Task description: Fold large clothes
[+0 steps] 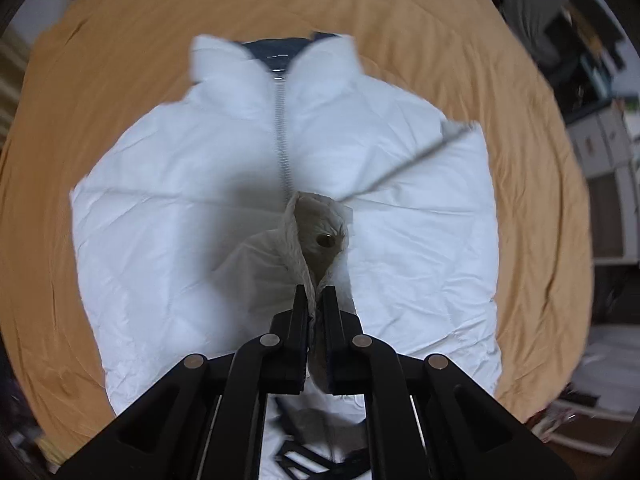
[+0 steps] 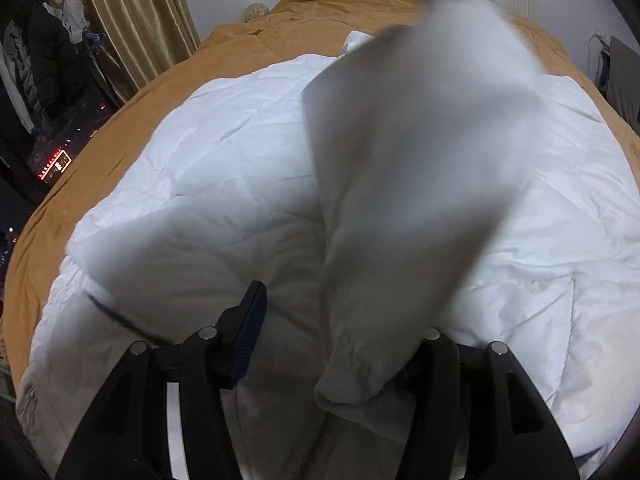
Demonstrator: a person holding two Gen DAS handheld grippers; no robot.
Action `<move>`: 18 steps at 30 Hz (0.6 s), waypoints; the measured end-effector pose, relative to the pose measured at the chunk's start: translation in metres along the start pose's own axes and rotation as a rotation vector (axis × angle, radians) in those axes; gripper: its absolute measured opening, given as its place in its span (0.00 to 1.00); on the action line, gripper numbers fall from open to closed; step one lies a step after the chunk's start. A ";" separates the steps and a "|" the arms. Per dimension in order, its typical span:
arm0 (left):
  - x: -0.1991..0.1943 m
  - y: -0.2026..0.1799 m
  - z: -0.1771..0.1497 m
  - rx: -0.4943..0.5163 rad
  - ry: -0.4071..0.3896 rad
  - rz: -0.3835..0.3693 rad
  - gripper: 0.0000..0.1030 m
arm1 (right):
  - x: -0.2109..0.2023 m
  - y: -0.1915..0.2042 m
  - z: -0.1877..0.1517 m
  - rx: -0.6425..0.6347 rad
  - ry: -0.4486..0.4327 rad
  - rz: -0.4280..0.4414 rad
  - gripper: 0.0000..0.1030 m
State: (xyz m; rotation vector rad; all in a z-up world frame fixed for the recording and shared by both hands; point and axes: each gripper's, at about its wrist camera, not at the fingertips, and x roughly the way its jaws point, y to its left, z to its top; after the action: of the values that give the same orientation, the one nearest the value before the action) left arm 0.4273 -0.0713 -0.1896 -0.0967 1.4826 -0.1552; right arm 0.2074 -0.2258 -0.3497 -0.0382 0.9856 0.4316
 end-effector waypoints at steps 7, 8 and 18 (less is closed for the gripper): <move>0.000 0.131 -0.061 -0.138 -0.012 -0.125 0.05 | -0.055 -0.032 0.000 0.115 -0.077 0.083 0.67; 0.007 0.148 -0.070 -0.158 -0.015 -0.129 0.05 | -0.059 -0.037 0.001 0.138 -0.087 0.093 0.67; 0.104 0.247 -0.128 -0.354 0.015 -0.324 0.01 | -0.009 -0.024 0.023 0.207 0.000 0.105 0.67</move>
State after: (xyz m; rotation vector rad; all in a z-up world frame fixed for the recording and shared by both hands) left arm 0.3189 0.1593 -0.3424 -0.6248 1.4897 -0.1530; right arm 0.2307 -0.2459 -0.3331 0.2005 1.0312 0.4236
